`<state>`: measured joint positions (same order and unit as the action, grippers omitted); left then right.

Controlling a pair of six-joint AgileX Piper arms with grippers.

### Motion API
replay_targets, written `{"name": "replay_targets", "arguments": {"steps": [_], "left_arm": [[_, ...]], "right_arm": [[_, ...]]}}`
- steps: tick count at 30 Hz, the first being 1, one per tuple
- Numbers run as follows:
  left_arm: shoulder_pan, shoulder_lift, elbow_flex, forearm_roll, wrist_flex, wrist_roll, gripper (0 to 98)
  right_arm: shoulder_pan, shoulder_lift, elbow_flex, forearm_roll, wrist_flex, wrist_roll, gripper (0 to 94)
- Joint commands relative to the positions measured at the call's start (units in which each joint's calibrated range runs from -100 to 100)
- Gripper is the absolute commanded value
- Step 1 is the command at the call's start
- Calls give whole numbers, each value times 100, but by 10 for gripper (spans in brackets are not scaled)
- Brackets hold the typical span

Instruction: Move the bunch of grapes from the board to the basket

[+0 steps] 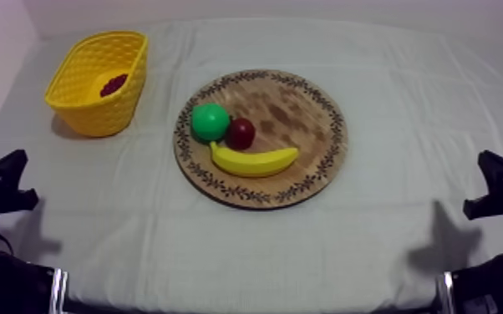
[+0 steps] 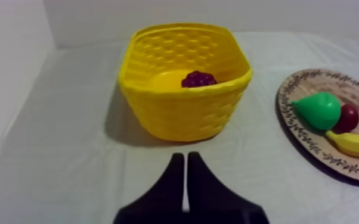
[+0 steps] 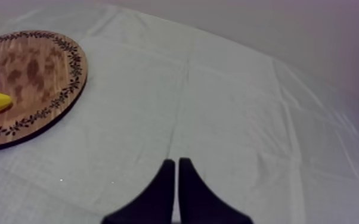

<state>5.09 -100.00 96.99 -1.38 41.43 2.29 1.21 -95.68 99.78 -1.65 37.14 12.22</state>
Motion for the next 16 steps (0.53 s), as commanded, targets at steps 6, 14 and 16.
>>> {"name": "replay_targets", "arguments": {"steps": [6,14,16], "left_arm": [[89,0,10,-11,-26,-104,0],[95,0,11,-11,-28,-180,0],[96,0,11,-11,-28,-106,0]], "right_arm": [[1,0,-1,2,4,-3,5],[1,0,-1,2,4,-3,5],[1,0,-1,2,4,-3,5]]}}
